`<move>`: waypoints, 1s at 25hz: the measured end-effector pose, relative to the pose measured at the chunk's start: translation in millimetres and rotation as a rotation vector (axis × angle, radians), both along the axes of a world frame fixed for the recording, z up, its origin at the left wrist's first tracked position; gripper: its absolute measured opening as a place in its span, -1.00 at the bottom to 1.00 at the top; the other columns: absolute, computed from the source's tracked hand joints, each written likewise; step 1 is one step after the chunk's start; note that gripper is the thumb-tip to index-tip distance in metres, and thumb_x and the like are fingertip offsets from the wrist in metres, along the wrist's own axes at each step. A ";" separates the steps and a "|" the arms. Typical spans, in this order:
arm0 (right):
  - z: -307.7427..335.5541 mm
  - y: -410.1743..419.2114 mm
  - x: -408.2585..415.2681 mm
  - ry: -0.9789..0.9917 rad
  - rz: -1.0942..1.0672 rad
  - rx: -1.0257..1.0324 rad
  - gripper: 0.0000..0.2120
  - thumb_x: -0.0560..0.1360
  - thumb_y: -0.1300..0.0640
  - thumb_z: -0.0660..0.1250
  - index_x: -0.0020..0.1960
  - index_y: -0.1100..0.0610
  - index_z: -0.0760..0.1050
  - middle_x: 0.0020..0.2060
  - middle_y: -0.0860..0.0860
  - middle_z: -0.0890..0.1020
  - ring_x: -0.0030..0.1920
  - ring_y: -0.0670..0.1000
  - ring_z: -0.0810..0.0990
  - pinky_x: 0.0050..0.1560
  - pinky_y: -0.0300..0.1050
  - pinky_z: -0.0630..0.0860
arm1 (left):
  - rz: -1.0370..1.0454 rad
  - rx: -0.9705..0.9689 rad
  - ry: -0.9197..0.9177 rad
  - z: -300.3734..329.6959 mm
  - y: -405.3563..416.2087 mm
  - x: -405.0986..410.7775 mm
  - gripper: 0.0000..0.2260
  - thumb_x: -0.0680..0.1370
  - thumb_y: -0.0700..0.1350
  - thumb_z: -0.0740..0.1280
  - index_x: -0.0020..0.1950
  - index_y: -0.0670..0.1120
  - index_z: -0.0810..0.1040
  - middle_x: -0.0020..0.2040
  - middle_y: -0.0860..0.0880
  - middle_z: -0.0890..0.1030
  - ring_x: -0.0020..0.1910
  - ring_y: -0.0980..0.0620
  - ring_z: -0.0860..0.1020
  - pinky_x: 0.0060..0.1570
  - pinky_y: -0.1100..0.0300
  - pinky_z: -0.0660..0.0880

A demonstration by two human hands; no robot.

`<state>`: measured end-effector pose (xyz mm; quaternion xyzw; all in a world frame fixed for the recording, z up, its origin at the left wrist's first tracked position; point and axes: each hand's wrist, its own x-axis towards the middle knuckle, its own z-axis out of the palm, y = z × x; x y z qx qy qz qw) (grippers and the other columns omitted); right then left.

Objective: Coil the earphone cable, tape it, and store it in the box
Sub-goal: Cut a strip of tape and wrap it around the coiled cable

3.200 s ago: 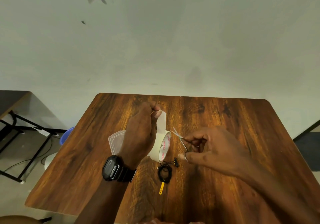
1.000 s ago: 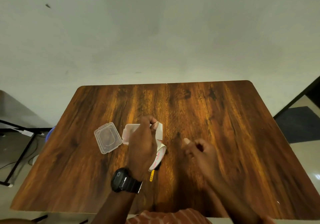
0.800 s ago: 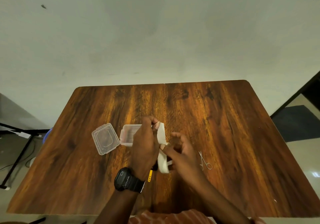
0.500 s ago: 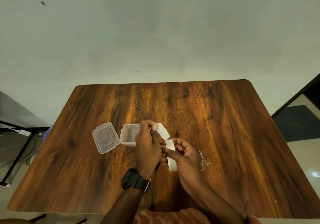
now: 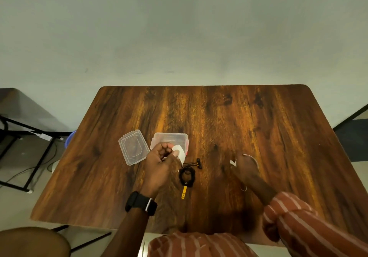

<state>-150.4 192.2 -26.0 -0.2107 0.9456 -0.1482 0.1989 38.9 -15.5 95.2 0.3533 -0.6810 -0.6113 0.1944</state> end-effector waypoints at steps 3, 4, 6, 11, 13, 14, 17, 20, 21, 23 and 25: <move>10.7 -8.1 -3.9 0.054 -0.024 0.019 -0.57 0.48 -0.14 0.36 0.17 0.16 0.45 -0.01 0.08 0.64 -0.06 0.11 0.64 -0.20 -0.08 0.54 | -0.069 0.055 0.054 -2.4 -5.4 4.8 -0.80 0.50 -0.34 0.42 0.11 -0.21 0.63 -0.03 -0.14 0.67 -0.02 -0.01 0.63 0.09 -0.02 0.55; 23.7 -15.3 4.6 0.019 -0.066 -0.126 -0.60 0.48 -0.14 0.37 0.13 0.14 0.50 -0.04 0.07 0.65 -0.07 0.11 0.65 -0.20 -0.08 0.54 | -0.111 0.088 0.089 -2.5 -6.8 3.9 -0.84 0.50 -0.34 0.42 0.07 -0.21 0.65 -0.01 -0.12 0.69 0.01 -0.01 0.63 0.11 -0.02 0.54; 63.5 -35.0 31.7 -0.463 -0.252 -0.566 -0.61 0.50 -0.15 0.36 0.11 0.15 0.59 -0.04 0.09 0.69 -0.05 0.10 0.67 -0.13 -0.04 0.56 | -0.259 0.179 0.207 -2.6 -8.5 1.0 -0.88 0.47 -0.33 0.45 -0.06 -0.15 0.68 0.04 -0.05 0.69 0.12 -0.01 0.62 0.19 0.03 0.52; 105.9 -51.7 74.7 -1.610 -0.284 -0.898 -0.47 0.54 -0.15 0.28 0.28 0.26 0.53 0.08 0.20 0.66 0.09 0.13 0.63 0.04 0.04 0.55 | -0.645 0.304 0.231 -2.9 -17.1 -4.6 -0.92 0.41 -0.02 0.52 -0.16 0.05 0.67 0.41 -0.12 0.47 0.42 -0.06 0.43 0.38 0.04 0.40; 107.9 -51.3 77.0 -1.598 -0.275 -0.882 -0.62 0.47 0.00 0.42 0.18 0.22 0.59 0.01 0.15 0.67 -0.04 0.06 0.66 -0.05 -0.04 0.56 | -0.735 0.301 0.146 -3.0 -22.3 -6.9 -0.91 0.43 -0.12 0.48 -0.17 0.08 0.66 0.46 -0.11 0.40 0.43 0.00 0.40 0.38 0.09 0.39; 107.2 -50.7 76.9 -1.580 -0.293 -0.881 -0.70 0.44 0.08 0.46 0.12 0.19 0.62 -0.02 0.13 0.68 -0.10 0.04 0.67 -0.10 -0.07 0.56 | -0.780 0.281 0.097 -3.1 -25.2 -8.2 -0.85 0.45 -0.17 0.45 -0.18 0.11 0.66 0.47 -0.09 0.39 0.43 0.04 0.41 0.35 0.15 0.40; 104.9 -46.9 74.4 -1.505 -0.346 -0.872 -0.85 0.41 0.22 0.46 -0.02 0.16 0.65 -0.10 0.12 0.70 -0.18 0.02 0.69 -0.15 -0.08 0.55 | -0.834 0.246 0.023 -5.6 -32.0 -12.9 -0.75 0.46 -0.26 0.40 -0.17 0.12 0.67 0.45 -0.08 0.41 0.42 0.06 0.41 0.30 0.23 0.43; 99.9 -45.2 72.5 -1.343 -0.440 -0.846 -0.85 0.39 0.25 0.47 -0.04 0.15 0.65 -0.18 0.10 0.72 -0.24 0.00 0.69 -0.18 -0.10 0.53 | -0.741 0.158 0.019 -29.7 -34.3 -16.6 -0.78 0.50 -0.26 0.41 -0.06 0.07 0.68 0.34 -0.05 0.52 0.32 0.03 0.49 0.30 0.12 0.46; 95.8 -43.7 72.4 -1.265 -0.503 -0.841 -0.84 0.41 0.25 0.46 -0.01 0.16 0.64 -0.19 0.08 0.72 -0.24 -0.02 0.68 -0.19 -0.12 0.52 | -0.686 0.032 -0.020 -43.2 -34.7 -17.1 -0.79 0.50 -0.24 0.42 0.00 0.08 0.67 0.26 0.00 0.58 0.25 0.05 0.54 0.27 0.08 0.49; 81.6 -35.4 73.1 -1.137 -0.698 -0.855 -0.84 0.47 0.24 0.43 0.05 0.16 0.61 -0.16 0.09 0.71 -0.20 -0.01 0.66 -0.20 -0.13 0.51 | -0.672 -0.422 -0.194 -75.2 -36.7 -12.4 -0.76 0.49 -0.15 0.43 0.11 0.10 0.63 0.14 0.10 0.63 0.15 0.09 0.57 0.20 -0.02 0.52; 65.8 -20.0 75.3 -1.053 -0.876 -0.868 -0.82 0.47 0.22 0.44 0.08 0.16 0.60 -0.14 0.09 0.70 -0.13 0.02 0.65 -0.16 -0.11 0.52 | -0.870 -0.960 -0.367 -108.7 -39.3 -0.2 -0.67 0.44 -0.08 0.44 0.19 0.13 0.59 0.19 0.11 0.61 0.22 0.03 0.53 0.24 -0.06 0.48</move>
